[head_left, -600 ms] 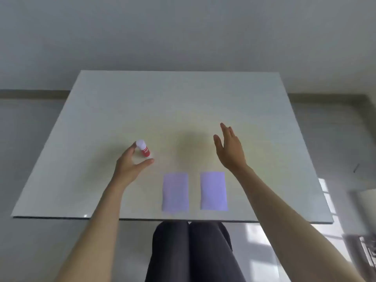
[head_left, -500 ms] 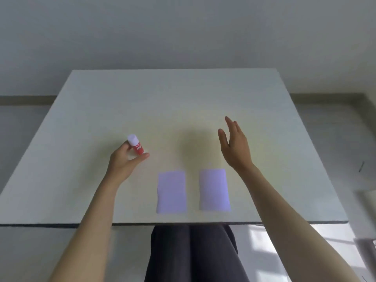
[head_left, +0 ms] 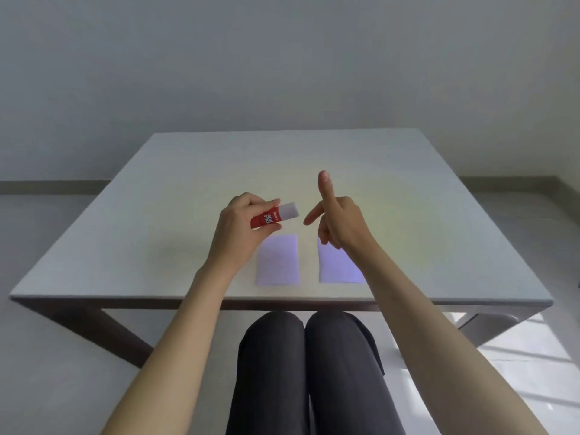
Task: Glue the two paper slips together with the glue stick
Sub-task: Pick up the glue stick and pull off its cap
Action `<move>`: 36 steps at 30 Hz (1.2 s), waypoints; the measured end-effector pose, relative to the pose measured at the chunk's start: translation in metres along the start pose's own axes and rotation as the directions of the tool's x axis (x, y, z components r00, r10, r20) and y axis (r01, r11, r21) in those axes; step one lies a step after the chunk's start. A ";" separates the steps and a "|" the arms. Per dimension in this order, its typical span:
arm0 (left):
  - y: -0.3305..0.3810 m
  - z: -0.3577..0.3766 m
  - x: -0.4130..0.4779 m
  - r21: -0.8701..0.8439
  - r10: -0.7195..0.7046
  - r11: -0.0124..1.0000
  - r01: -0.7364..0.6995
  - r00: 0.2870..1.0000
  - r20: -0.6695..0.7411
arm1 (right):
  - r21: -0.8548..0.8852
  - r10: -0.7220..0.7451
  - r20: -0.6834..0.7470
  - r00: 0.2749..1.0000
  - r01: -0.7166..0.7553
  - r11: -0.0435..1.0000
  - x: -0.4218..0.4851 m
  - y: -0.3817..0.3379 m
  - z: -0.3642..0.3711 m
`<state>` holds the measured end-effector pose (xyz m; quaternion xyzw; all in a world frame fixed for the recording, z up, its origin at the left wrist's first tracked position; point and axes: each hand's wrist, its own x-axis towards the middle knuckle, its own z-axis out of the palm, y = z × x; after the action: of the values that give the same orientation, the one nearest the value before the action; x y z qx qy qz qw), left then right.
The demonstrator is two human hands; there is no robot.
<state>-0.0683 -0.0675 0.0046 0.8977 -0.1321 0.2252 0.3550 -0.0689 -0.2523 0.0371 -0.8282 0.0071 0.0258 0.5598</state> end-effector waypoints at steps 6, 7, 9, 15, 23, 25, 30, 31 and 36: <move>0.021 -0.006 -0.013 0.056 0.105 0.993 -0.105 0.994 -0.007 | 0.003 -0.188 0.203 0.961 0.192 0.981 -0.012 0.008 0.003; 0.022 -0.007 -0.014 0.059 0.103 0.993 -0.102 0.995 0.000 | 0.058 -0.228 0.255 0.940 0.220 0.974 -0.014 0.009 -0.001; 0.022 -0.009 -0.015 0.071 0.088 0.994 -0.089 0.996 0.014 | 0.081 -0.230 0.286 0.930 0.215 0.973 -0.014 0.011 -0.006; 0.026 -0.003 -0.014 0.082 0.080 0.993 -0.083 0.996 0.035 | -0.092 -0.211 0.107 0.972 0.221 0.971 -0.012 0.010 0.009; 0.016 0.007 -0.010 0.049 0.024 0.998 -0.028 0.997 0.080 | 0.038 -0.202 0.067 0.977 0.200 0.979 -0.004 0.018 0.014; 0.015 0.008 -0.006 0.018 -0.028 0.999 0.027 0.997 0.068 | 0.078 -0.253 0.037 0.967 0.250 0.965 0.001 0.016 0.011; 0.005 0.003 -0.004 -0.132 -0.206 0.970 0.204 0.978 -0.002 | -0.028 -0.260 -0.218 0.941 0.260 0.965 0.040 0.023 -0.029; 0.002 0.001 -0.006 -0.185 -0.259 0.949 0.255 0.966 0.003 | -0.162 -0.266 -0.280 0.922 0.228 0.960 0.049 0.031 -0.038; 0.001 0.003 -0.012 -0.454 -0.417 0.794 0.404 0.906 0.076 | -0.640 -0.239 -0.212 0.948 0.050 0.767 0.067 0.082 -0.055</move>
<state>-0.0785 -0.0690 -0.0030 0.7916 0.0212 0.1176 0.5993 -0.0032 -0.3324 -0.0219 -0.9598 0.0131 -0.1348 0.2458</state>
